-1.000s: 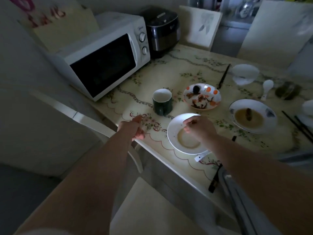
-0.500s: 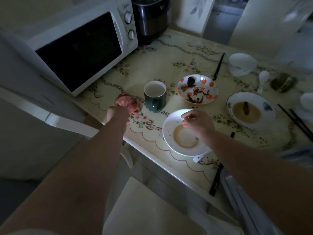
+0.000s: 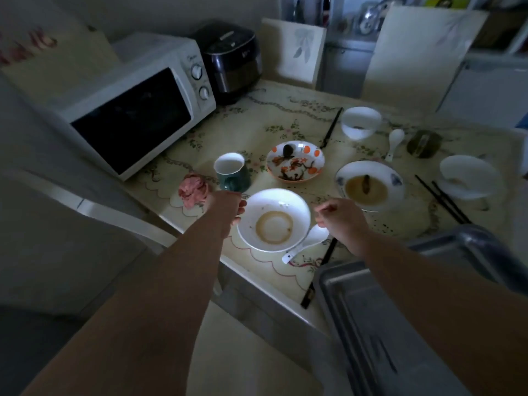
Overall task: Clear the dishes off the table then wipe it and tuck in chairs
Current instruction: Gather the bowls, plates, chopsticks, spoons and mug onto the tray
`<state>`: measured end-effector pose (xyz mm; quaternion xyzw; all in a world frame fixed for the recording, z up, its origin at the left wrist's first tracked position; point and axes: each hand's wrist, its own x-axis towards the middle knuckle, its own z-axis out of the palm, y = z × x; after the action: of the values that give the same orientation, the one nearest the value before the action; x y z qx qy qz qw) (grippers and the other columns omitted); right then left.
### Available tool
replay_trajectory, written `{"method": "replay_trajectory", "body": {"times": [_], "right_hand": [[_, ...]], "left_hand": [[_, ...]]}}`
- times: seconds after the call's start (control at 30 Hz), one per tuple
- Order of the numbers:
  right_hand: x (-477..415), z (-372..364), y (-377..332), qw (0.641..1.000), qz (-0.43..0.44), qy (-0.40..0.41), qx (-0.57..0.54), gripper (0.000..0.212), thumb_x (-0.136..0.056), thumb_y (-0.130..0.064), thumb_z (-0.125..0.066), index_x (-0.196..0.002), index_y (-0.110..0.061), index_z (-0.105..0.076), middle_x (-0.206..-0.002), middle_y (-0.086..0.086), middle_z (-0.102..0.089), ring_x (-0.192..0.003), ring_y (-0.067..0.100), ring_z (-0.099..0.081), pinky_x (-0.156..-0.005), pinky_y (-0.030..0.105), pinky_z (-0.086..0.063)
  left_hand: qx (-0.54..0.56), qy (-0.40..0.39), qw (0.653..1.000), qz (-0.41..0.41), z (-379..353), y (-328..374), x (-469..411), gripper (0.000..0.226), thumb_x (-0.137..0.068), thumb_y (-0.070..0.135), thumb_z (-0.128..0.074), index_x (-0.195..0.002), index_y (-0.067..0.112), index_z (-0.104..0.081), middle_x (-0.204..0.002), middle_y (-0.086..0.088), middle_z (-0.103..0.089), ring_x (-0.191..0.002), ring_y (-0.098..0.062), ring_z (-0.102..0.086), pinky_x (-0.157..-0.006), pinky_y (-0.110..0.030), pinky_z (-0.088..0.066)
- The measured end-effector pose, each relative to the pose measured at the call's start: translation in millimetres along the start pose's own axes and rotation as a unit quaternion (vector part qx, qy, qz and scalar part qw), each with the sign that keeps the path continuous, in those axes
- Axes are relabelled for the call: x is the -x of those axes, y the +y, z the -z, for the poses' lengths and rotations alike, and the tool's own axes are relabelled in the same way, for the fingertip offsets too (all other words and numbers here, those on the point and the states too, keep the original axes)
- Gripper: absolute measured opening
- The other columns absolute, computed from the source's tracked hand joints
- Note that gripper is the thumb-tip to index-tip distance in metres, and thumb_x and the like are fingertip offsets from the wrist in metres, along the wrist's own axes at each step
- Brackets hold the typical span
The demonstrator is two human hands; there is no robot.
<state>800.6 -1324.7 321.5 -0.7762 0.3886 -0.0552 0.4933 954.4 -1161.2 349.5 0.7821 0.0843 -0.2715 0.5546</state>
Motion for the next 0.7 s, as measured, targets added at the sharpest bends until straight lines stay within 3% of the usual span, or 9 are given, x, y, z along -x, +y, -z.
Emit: {"method": "replay_trajectory", "body": {"times": [0.07, 0.17, 0.33, 0.4, 0.47, 0.6, 0.7], "right_hand": [[9, 26, 16, 1.000, 0.007, 0.000, 0.027, 0.021, -0.090, -0.011, -0.056, -0.103, -0.014, -0.072, -0.104, 0.006, -0.073, -0.097, 0.022, -0.069, -0.095, 0.039, -0.051], [26, 70, 46, 0.999, -0.013, 0.011, 0.047, 0.019, -0.088, -0.014, -0.057, -0.093, -0.020, -0.074, -0.100, 0.008, -0.074, -0.097, 0.025, -0.069, -0.093, 0.038, -0.052], [53, 128, 99, 0.997, -0.056, -0.037, 0.045, 0.015, -0.087, -0.009, -0.059, -0.097, -0.010, -0.071, -0.102, 0.013, -0.072, -0.096, 0.030, -0.068, -0.083, 0.034, -0.053], [64, 144, 118, 0.994, -0.064, -0.059, 0.066, 0.014, -0.087, -0.009, -0.059, -0.092, -0.014, -0.071, -0.101, 0.012, -0.072, -0.091, 0.028, -0.068, -0.076, 0.029, -0.052], [74, 160, 136, 0.993, -0.073, -0.060, 0.073, 0.014, -0.086, -0.008, -0.059, -0.092, -0.014, -0.071, -0.102, 0.013, -0.072, -0.092, 0.028, -0.068, -0.080, 0.031, -0.052], [83, 181, 156, 0.995, -0.061, -0.046, 0.058, 0.019, -0.085, -0.004, -0.059, -0.080, -0.021, -0.066, -0.103, 0.016, -0.071, -0.094, 0.028, -0.067, -0.088, 0.036, -0.054], [84, 187, 159, 0.996, -0.046, -0.045, 0.057, 0.026, -0.085, -0.007, -0.059, -0.072, -0.029, -0.060, -0.091, 0.006, -0.070, -0.097, 0.029, -0.067, -0.090, 0.038, -0.054]], "left_hand": [[-0.004, -0.008, 1.000, 0.001, -20, 0, 18, 0.013, -0.094, 0.010, -0.050, -0.105, 0.010, -0.057, -0.071, 0.000, -0.061, -0.054, -0.009, -0.049, -0.047, -0.021, -0.037], [-0.010, -0.034, 0.999, -0.010, -59, -1, 54, 0.011, -0.096, 0.010, -0.046, -0.103, 0.011, -0.055, -0.074, 0.001, -0.061, -0.060, -0.010, -0.051, -0.054, -0.023, -0.037], [-0.096, -0.087, 0.991, -0.027, -122, -13, 107, 0.029, -0.096, 0.001, -0.042, -0.070, 0.012, -0.050, -0.061, -0.002, -0.056, -0.051, -0.012, -0.050, -0.053, -0.022, -0.035], [-0.080, -0.095, 0.992, -0.014, -143, -19, 123, 0.028, -0.095, -0.001, -0.042, -0.070, 0.010, -0.049, -0.059, -0.004, -0.056, -0.048, -0.013, -0.048, -0.051, -0.020, -0.029], [-0.077, -0.124, 0.989, 0.000, -163, -25, 140, 0.028, -0.097, 0.001, -0.037, -0.073, 0.012, -0.046, -0.067, -0.005, -0.053, -0.053, -0.014, -0.043, -0.051, -0.021, -0.025], [-0.091, -0.132, 0.987, 0.005, -190, -34, 157, 0.016, -0.100, 0.011, -0.041, -0.087, 0.012, -0.050, -0.075, -0.001, -0.058, -0.056, -0.010, -0.047, -0.049, -0.021, -0.035], [-0.100, -0.133, 0.986, 0.004, -202, -34, 157, 0.017, -0.098, 0.010, -0.044, -0.085, 0.010, -0.054, -0.074, -0.002, -0.061, -0.054, -0.010, -0.049, -0.050, -0.020, -0.037]]}}
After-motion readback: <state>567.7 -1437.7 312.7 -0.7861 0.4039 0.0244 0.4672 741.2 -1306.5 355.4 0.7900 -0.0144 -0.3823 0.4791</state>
